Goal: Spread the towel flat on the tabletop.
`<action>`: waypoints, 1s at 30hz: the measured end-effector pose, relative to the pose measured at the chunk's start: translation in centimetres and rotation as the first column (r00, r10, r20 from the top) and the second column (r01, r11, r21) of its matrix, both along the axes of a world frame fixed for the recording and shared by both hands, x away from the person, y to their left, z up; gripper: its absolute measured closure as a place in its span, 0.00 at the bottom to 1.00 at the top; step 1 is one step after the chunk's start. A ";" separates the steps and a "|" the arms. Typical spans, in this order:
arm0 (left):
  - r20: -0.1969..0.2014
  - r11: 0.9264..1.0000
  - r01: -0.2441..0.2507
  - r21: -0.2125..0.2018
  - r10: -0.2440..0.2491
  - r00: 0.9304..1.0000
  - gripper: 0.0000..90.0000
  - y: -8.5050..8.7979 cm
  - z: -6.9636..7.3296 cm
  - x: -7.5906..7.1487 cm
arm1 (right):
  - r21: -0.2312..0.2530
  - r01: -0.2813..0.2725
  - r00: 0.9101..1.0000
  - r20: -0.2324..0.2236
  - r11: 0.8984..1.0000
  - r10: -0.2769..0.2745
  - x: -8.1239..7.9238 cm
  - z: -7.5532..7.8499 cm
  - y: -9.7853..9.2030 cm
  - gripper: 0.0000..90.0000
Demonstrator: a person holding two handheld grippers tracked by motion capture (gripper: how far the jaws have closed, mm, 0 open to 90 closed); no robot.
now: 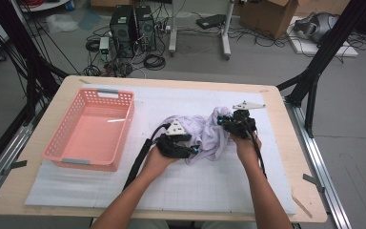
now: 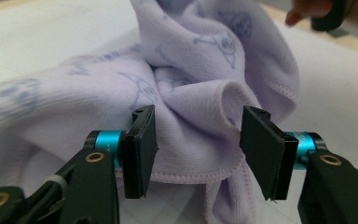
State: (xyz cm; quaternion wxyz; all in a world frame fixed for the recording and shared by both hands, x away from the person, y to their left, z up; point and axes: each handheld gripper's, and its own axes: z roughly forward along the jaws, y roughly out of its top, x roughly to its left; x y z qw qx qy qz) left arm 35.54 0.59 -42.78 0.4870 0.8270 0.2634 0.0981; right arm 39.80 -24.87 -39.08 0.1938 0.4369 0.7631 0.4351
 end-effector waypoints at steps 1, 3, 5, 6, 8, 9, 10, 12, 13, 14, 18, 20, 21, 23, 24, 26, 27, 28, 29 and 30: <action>0.009 1.000 -0.002 0.021 0.002 1.000 0.59 -0.4 -0.2 0.0 | 0.003 -0.004 1.000 -0.003 1.000 0.004 -0.2 0.1 0.0 0.90; 0.029 0.998 -0.019 0.062 0.017 0.999 0.85 -0.8 -0.6 0.2 | 0.006 -0.016 1.000 -0.001 1.000 0.016 -0.5 0.2 -0.1 0.88; 0.021 0.998 -0.033 0.045 0.032 0.999 0.92 -0.6 -0.6 0.4 | 0.023 -0.023 1.000 -0.001 0.999 0.023 -0.9 0.3 -0.5 0.85; 0.014 0.999 -0.046 0.018 0.046 0.999 0.92 -0.3 -0.5 0.6 | 0.033 -0.030 1.000 0.002 0.999 0.030 -1.2 0.4 -0.7 0.84; 0.016 0.997 -0.071 -0.023 0.071 0.997 0.93 0.5 0.0 0.9 | 0.049 -0.041 0.999 0.008 0.998 0.041 -1.9 0.6 -1.3 0.79; 0.019 0.995 -0.087 -0.046 0.088 0.996 0.93 0.9 0.2 1.0 | 0.051 -0.051 0.999 0.005 0.997 0.050 -2.2 0.7 -1.6 0.77; 0.024 0.992 -0.108 -0.071 0.110 0.994 0.93 1.4 0.4 1.2 | 0.053 -0.055 0.998 0.011 0.997 0.054 -2.6 0.8 -1.8 0.76; 0.009 0.981 -0.150 -0.124 0.153 0.988 0.93 2.4 0.8 1.6 | 0.060 -0.061 0.998 0.032 0.996 0.059 -3.6 0.9 -2.5 0.76; 0.008 0.975 -0.171 -0.140 0.173 0.985 0.93 2.7 0.8 1.8 | 0.060 -0.064 0.997 0.037 0.996 0.062 -4.0 0.8 -2.8 0.76; 0.008 0.971 -0.191 -0.145 0.194 0.981 0.93 3.0 0.9 1.9 | 0.062 -0.066 0.997 0.039 0.996 0.064 -4.5 0.6 -3.2 0.77; 0.019 0.954 -0.251 -0.162 0.257 0.966 0.93 4.0 1.2 2.2 | 0.085 -0.074 0.997 0.034 0.994 0.071 -6.2 -0.2 -4.9 0.78; 0.017 0.941 -0.282 -0.190 0.290 0.957 0.93 4.5 1.4 2.5 | 0.088 -0.077 0.997 0.028 0.993 0.075 -6.9 -0.6 -5.6 0.80; 0.016 0.934 -0.300 -0.197 0.309 0.951 0.93 4.8 1.4 2.6 | 0.084 -0.082 0.997 0.021 0.993 0.081 -7.2 -0.8 -5.9 0.80; 0.009 0.926 -0.325 -0.194 0.333 0.943 0.93 5.2 1.4 2.8 | 0.072 -0.084 0.996 0.012 0.994 0.083 -7.6 -1.2 -6.4 0.80; 0.006 0.921 -0.340 -0.189 0.347 0.938 0.93 5.4 1.3 2.9 | 0.068 -0.083 0.997 0.008 0.994 0.083 -7.7 -1.4 -6.6 0.80; -0.006 0.913 -0.361 -0.187 0.367 0.930 0.93 5.7 1.1 3.1 | 0.051 -0.083 0.996 -0.010 0.995 0.083 -7.9 -1.8 -6.7 0.80; -0.009 0.912 -0.366 -0.184 0.371 0.929 0.93 5.7 1.1 3.2 | 0.039 -0.090 0.996 -0.020 0.995 0.091 -7.9 -2.1 -6.6 0.79; -0.005 0.913 -0.368 -0.178 0.373 0.928 0.93 5.7 1.0 3.2 | 0.024 -0.099 0.994 -0.038 0.995 0.100 -7.8 -2.4 -6.4 0.78; -0.003 0.914 -0.366 -0.172 0.371 0.928 0.93 5.5 0.9 3.3 | 0.012 -0.110 0.992 -0.058 0.994 0.110 -7.7 -2.9 -6.1 0.77; 0.000 0.915 -0.367 -0.167 0.372 0.928 0.93 5.4 0.8 3.3 | 0.001 -0.123 0.989 -0.080 0.992 0.122 -7.4 -3.6 -5.6 0.74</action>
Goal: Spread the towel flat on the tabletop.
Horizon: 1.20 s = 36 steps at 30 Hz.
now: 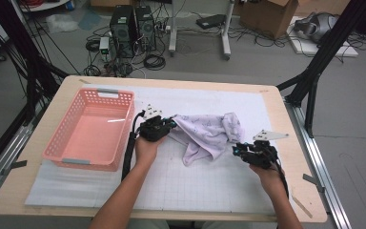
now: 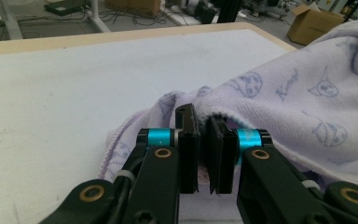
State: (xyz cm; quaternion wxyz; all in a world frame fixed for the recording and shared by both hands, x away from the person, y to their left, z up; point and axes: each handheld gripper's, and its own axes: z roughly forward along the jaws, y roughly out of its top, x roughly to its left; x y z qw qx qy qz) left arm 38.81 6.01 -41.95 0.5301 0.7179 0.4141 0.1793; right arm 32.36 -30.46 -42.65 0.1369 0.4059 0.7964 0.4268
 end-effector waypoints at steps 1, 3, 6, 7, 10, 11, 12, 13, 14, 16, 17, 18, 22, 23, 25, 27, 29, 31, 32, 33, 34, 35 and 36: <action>0.001 1.000 0.001 0.008 -0.001 1.000 0.93 -0.1 -0.1 0.0 | -0.016 -0.007 1.000 -0.006 1.000 0.007 0.2 -0.4 0.4 0.71; -0.001 1.000 0.000 0.015 0.000 1.000 0.93 -0.3 -0.2 0.0 | -0.025 -0.014 0.999 -0.030 1.000 0.013 1.0 -1.4 1.4 0.65; -0.003 1.000 0.007 0.024 -0.007 1.000 0.93 -0.3 -0.3 0.1 | 0.010 -0.024 0.998 -0.051 1.000 0.025 2.2 -2.4 2.8 0.66; -0.002 0.999 0.009 0.031 -0.009 1.000 0.93 -0.4 -0.3 0.0 | -0.011 -0.026 0.999 -0.045 1.000 0.025 2.4 -2.4 3.3 0.68; -0.004 0.998 0.020 0.054 -0.020 1.000 0.92 -0.4 -0.4 0.0 | 0.032 -0.061 0.998 -0.025 0.998 0.061 2.5 -2.2 3.9 0.91; -0.003 0.998 0.022 0.056 -0.022 1.000 0.92 -0.3 -0.4 0.0 | 0.035 -0.075 0.997 -0.027 0.997 0.076 2.4 -2.0 3.9 0.92; -0.004 0.998 0.027 0.057 -0.027 1.000 0.92 -0.3 -0.4 0.0 | 0.046 -0.082 0.996 -0.036 0.996 0.083 2.2 -1.8 3.8 0.92; -0.004 0.998 0.032 0.058 -0.032 0.999 0.92 -0.2 -0.4 -0.1 | 0.058 -0.085 0.995 -0.048 0.995 0.088 1.8 -1.5 3.4 0.92; -0.007 0.997 0.039 0.061 -0.039 0.999 0.92 -0.2 -0.3 -0.1 | 0.066 -0.094 0.994 -0.046 0.993 0.097 1.3 -1.1 3.0 0.92; -0.011 0.995 0.067 0.067 -0.067 0.998 0.92 -0.4 -0.3 -0.3 | 0.086 -0.109 0.993 -0.036 0.990 0.113 -0.2 -0.2 1.9 0.92; -0.015 0.994 0.083 0.076 -0.083 0.996 0.92 -0.6 -0.3 -0.5 | 0.097 -0.122 0.992 -0.033 0.988 0.125 -1.0 0.3 1.4 0.92; -0.019 0.991 0.103 0.087 -0.101 0.995 0.92 -0.9 -0.3 -0.7 | 0.109 -0.136 0.990 -0.027 0.985 0.140 -1.9 0.8 0.8 0.92; -0.006 0.973 0.174 0.152 -0.175 0.985 0.92 -2.6 -0.2 -1.8 | 0.155 -0.125 0.990 -0.043 0.980 0.133 -4.4 2.5 -1.7 0.92; 0.005 0.969 0.179 0.170 -0.182 0.983 0.92 -3.0 -0.2 -2.0 | 0.158 -0.114 0.992 -0.041 0.981 0.121 -4.6 2.9 -2.1 0.92; 0.018 0.967 0.165 0.193 -0.172 0.985 0.92 -3.4 -0.3 -2.1 | 0.146 -0.091 0.995 -0.022 0.985 0.096 -4.7 3.9 -2.3 0.92; 0.008 0.968 0.137 0.209 -0.142 0.990 0.92 -3.2 -0.5 -1.9 | 0.133 -0.075 0.997 -0.015 0.988 0.078 -4.2 4.7 -1.8 0.92; -0.007 0.969 0.112 0.222 -0.113 0.994 0.90 -2.7 -0.6 -1.5 | 0.125 -0.078 0.997 -0.007 0.989 0.079 -3.4 5.1 -0.5 0.91; -0.032 0.975 0.082 0.208 -0.077 0.997 0.79 -2.0 -0.6 -1.2 | 0.122 -0.080 0.997 -0.003 0.989 0.080 -2.2 5.3 1.2 0.91; -0.047 0.978 0.070 0.195 -0.062 0.997 0.72 -1.7 -0.6 -1.1 | 0.118 -0.078 0.997 0.002 0.990 0.078 -1.6 5.3 2.2 0.91; -0.055 0.982 0.062 0.180 -0.052 0.997 0.68 -1.4 -0.5 -1.1 | 0.112 -0.084 0.996 0.006 0.990 0.083 -0.8 5.2 3.2 0.91; -0.052 0.984 0.056 0.168 -0.048 0.998 0.64 -1.2 -0.5 -1.2 | 0.102 -0.089 0.996 0.006 0.991 0.089 -0.1 5.1 4.2 0.91; -0.038 0.986 0.056 0.159 -0.050 0.998 0.63 -0.9 -0.4 -1.4 | 0.088 -0.089 0.996 -0.002 0.992 0.089 0.6 4.9 5.2 0.91; -0.033 0.984 0.055 0.168 -0.050 0.998 0.63 -0.6 -0.4 -1.5 | 0.073 -0.088 0.996 -0.006 0.993 0.089 1.4 4.7 6.1 0.91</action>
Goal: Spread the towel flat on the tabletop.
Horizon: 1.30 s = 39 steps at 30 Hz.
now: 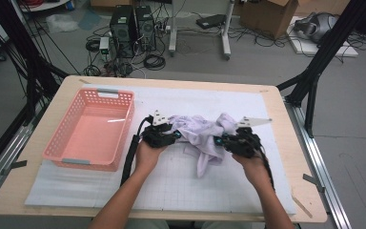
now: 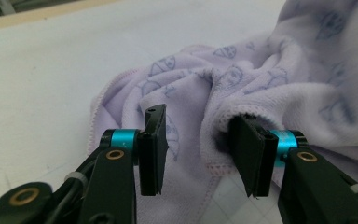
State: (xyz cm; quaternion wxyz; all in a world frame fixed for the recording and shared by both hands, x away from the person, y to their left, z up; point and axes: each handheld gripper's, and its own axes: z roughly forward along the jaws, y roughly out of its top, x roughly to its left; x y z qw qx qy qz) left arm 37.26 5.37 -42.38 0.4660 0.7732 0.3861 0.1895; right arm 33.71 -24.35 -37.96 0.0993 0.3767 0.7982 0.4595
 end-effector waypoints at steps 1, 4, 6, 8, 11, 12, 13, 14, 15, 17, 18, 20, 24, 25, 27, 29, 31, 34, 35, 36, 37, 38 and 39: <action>0.004 1.000 0.004 -0.002 -0.004 1.000 0.63 0.2 -0.1 -0.2 | -0.017 -0.003 1.000 -0.002 1.000 0.003 0.7 -0.2 0.9 0.91; 0.000 1.000 0.017 -0.026 -0.017 1.000 0.62 1.0 -0.5 -0.8 | -0.052 0.012 1.000 -0.006 0.999 -0.012 2.4 -0.9 3.0 0.91; 0.000 0.998 0.027 -0.056 -0.027 1.000 0.62 1.5 -0.7 -1.2 | -0.067 0.024 1.000 -0.002 0.997 -0.024 3.6 -1.4 4.1 0.91; -0.001 0.995 0.048 -0.087 -0.048 0.999 0.61 1.8 -0.8 -1.6 | -0.058 0.052 0.999 -0.010 0.997 -0.052 4.7 -2.2 4.9 0.91; -0.009 0.987 0.080 -0.140 -0.083 0.997 0.54 1.9 -0.8 -2.1 | -0.036 0.080 0.996 -0.041 0.996 -0.081 6.1 -3.3 5.3 0.91; -0.005 0.985 0.101 -0.143 -0.103 0.995 0.54 1.8 -0.8 -2.2 | -0.010 0.083 0.995 -0.058 0.997 -0.083 6.3 -3.4 5.1 0.91; 0.000 0.982 0.123 -0.144 -0.125 0.992 0.53 1.5 -0.7 -2.3 | 0.003 0.083 0.994 -0.067 0.997 -0.082 6.3 -3.4 5.0 0.91; -0.001 0.978 0.145 -0.151 -0.147 0.989 0.53 1.2 -0.8 -2.4 | 0.013 0.077 0.994 -0.073 0.997 -0.076 6.3 -3.4 4.8 0.91; -0.004 0.973 0.165 -0.161 -0.167 0.986 0.53 0.9 -0.9 -2.5 | 0.018 0.070 0.995 -0.073 0.997 -0.069 6.1 -3.3 4.7 0.90; -0.020 0.966 0.203 -0.161 -0.209 0.978 0.51 0.0 -1.2 -2.6 | 0.007 0.067 0.996 -0.064 0.998 -0.066 5.9 -3.2 4.6 0.90; -0.029 0.963 0.221 -0.152 -0.228 0.973 0.51 -0.5 -1.3 -2.6 | 0.006 0.062 0.996 -0.059 0.998 -0.062 5.7 -3.2 4.6 0.89; -0.059 0.965 0.238 -0.109 -0.246 0.968 0.51 -1.5 -1.8 -2.8 | 0.000 0.055 0.997 -0.055 0.999 -0.055 5.6 -3.1 4.7 0.88; -0.106 0.971 0.239 -0.017 -0.240 0.965 0.76 -2.8 -2.7 -2.7 | 0.021 0.032 0.998 -0.052 0.999 -0.031 5.3 -2.7 4.6 0.77; -0.105 0.973 0.232 -0.009 -0.232 0.967 0.86 -2.8 -2.6 -2.7 | 0.031 0.021 0.998 -0.053 0.999 -0.020 5.1 -2.5 4.5 0.73; -0.095 0.975 0.221 -0.005 -0.220 0.971 0.93 -2.7 -2.6 -2.7 | 0.048 -0.027 0.998 -0.049 0.998 0.030 4.6 -2.2 4.1 0.62; -0.092 0.977 0.215 0.001 -0.214 0.972 0.95 -2.5 -2.5 -2.6 | 0.050 -0.070 0.997 -0.031 0.996 0.072 3.8 -1.6 3.6 0.59; -0.088 0.978 0.210 0.011 -0.208 0.974 0.96 -2.3 -2.4 -2.6 | 0.073 -0.090 0.996 -0.008 0.993 0.091 2.8 -0.9 2.5 0.58; -0.088 0.979 0.203 0.014 -0.201 0.976 0.96 -2.2 -2.5 -2.5 | 0.078 -0.097 0.994 0.058 0.992 0.092 0.9 -0.2 0.1 0.69; -0.086 0.979 0.202 0.013 -0.200 0.976 0.96 -2.2 -2.5 -2.5 | 0.059 -0.094 0.993 0.082 0.994 0.089 0.4 -0.2 -0.8 0.79; -0.087 0.980 0.200 0.017 -0.198 0.976 0.96 -2.2 -2.6 -2.5 | 0.032 -0.080 0.992 0.103 0.996 0.077 0.0 -0.5 -1.8 0.85; -0.087 0.980 0.197 0.018 -0.195 0.977 0.96 -2.3 -2.6 -2.5 | -0.005 -0.047 0.994 0.097 0.999 0.047 -0.3 -1.0 -2.7 0.88; -0.086 0.981 0.195 0.021 -0.193 0.977 0.96 -2.3 -2.6 -2.5 | -0.029 -0.019 0.997 0.072 0.999 0.021 -0.2 -1.7 -3.5 0.90; -0.085 0.981 0.194 0.022 -0.191 0.978 0.96 -2.3 -2.6 -2.5 | -0.051 0.008 0.999 0.048 0.999 -0.006 0.0 -2.5 -4.1 0.90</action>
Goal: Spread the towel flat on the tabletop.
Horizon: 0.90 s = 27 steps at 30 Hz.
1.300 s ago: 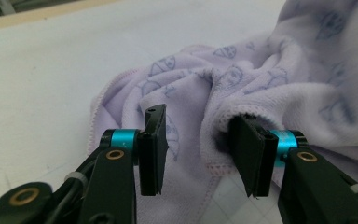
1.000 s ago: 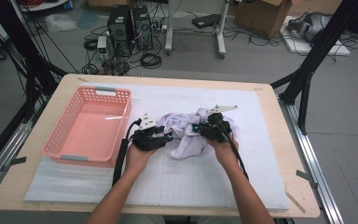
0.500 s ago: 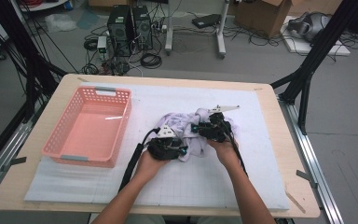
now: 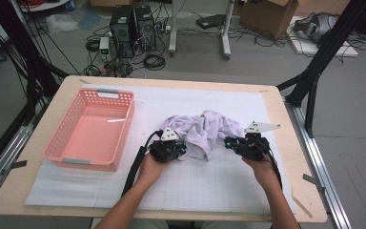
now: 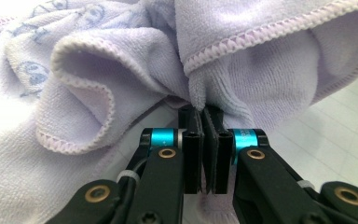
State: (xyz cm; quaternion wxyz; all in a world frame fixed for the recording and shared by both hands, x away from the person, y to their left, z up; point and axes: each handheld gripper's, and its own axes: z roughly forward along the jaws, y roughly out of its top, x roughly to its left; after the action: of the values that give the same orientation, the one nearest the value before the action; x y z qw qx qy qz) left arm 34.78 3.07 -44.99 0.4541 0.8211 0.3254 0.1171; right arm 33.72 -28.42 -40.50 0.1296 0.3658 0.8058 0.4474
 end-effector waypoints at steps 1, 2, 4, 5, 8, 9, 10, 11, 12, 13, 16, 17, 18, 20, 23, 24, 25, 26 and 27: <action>0.000 1.000 -0.002 0.000 0.002 1.000 0.96 0.0 0.0 0.0 | -0.015 0.024 0.999 -0.021 1.000 -0.024 0.2 -0.8 -0.4 0.90; 0.001 1.000 -0.002 0.001 0.002 1.000 0.95 0.0 0.0 0.0 | -0.022 0.041 0.998 -0.037 0.999 -0.042 0.5 -1.6 -0.5 0.90; 0.001 1.000 -0.003 0.001 0.003 1.000 0.95 0.0 0.0 0.0 | -0.041 0.048 0.997 -0.053 0.998 -0.051 1.0 -2.5 -0.1 0.90; 0.003 1.000 -0.004 0.002 0.004 1.000 0.94 0.0 0.0 0.0 | -0.044 0.048 0.998 -0.045 0.998 -0.050 1.3 -2.8 0.3 0.91; 0.008 1.000 -0.009 0.003 0.009 1.000 0.88 0.0 0.1 -0.1 | -0.027 0.048 0.998 -0.026 0.998 -0.049 2.2 -3.1 1.7 0.94; 0.012 1.000 -0.012 0.009 0.012 1.000 0.85 0.1 0.1 -0.1 | -0.018 0.037 0.999 -0.027 0.999 -0.037 2.4 -3.2 2.2 0.95; 0.015 1.000 -0.009 0.013 0.009 1.000 0.83 0.1 0.2 -0.2 | -0.020 0.030 0.999 -0.033 0.999 -0.031 2.6 -3.3 2.7 0.95; 0.024 1.000 -0.010 0.019 0.010 1.000 0.82 0.2 0.3 -0.3 | -0.016 0.014 0.999 -0.029 1.000 -0.015 2.7 -3.4 3.1 0.95; 0.034 0.999 -0.017 0.028 0.016 0.999 0.80 0.2 0.5 -0.4 | 0.002 -0.003 1.000 -0.031 1.000 0.003 2.7 -3.4 3.5 0.95; 0.046 0.999 -0.016 0.031 0.015 0.999 0.78 0.3 0.6 -0.5 | 0.017 -0.025 0.999 -0.030 1.000 0.026 2.6 -3.4 3.9 0.95; 0.090 0.999 -0.035 0.011 0.034 0.995 0.74 0.9 1.0 -1.0 | 0.074 -0.103 0.995 -0.006 0.992 0.103 2.0 -2.9 4.7 0.91; 0.100 0.999 -0.043 0.006 0.042 0.994 0.71 1.1 0.9 -1.2 | 0.080 -0.108 0.994 -0.010 0.991 0.109 1.8 -2.7 5.0 0.84; 0.106 0.999 -0.048 0.001 0.047 0.993 0.68 1.4 0.9 -1.3 | 0.073 -0.098 0.995 -0.012 0.992 0.099 1.8 -2.7 5.2 0.73; 0.097 0.998 -0.058 -0.015 0.059 0.994 0.63 1.9 0.6 -1.4 | 0.049 -0.038 0.999 -0.029 0.998 0.040 2.0 -2.9 5.7 0.58; 0.105 0.997 -0.063 -0.034 0.067 0.992 0.61 2.4 0.5 -1.8 | 0.060 -0.034 0.997 -0.061 0.998 0.037 2.4 -3.5 6.8 0.56; 0.117 0.997 -0.064 -0.036 0.067 0.991 0.61 2.7 0.5 -2.0 | 0.060 -0.042 0.997 -0.067 0.997 0.046 2.4 -3.6 7.3 0.59; 0.120 0.997 -0.065 -0.039 0.070 0.990 0.61 2.8 0.5 -2.0 | 0.059 -0.055 0.996 -0.070 0.997 0.059 2.4 -3.7 7.7 0.67; 0.113 0.996 -0.071 -0.049 0.076 0.991 0.61 3.0 0.6 -1.9 | 0.057 -0.071 0.995 -0.069 0.996 0.075 2.4 -3.7 7.9 0.79; 0.107 0.995 -0.078 -0.056 0.084 0.991 0.61 3.1 0.7 -1.9 | 0.067 -0.087 0.993 -0.076 0.994 0.092 2.3 -3.7 8.0 0.92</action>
State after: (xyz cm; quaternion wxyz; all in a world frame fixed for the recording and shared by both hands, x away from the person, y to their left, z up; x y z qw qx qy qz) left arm 32.87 6.21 -44.32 0.4871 0.7876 0.3360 0.1718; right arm 36.07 -20.43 -44.21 0.0659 0.3506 0.8113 0.4632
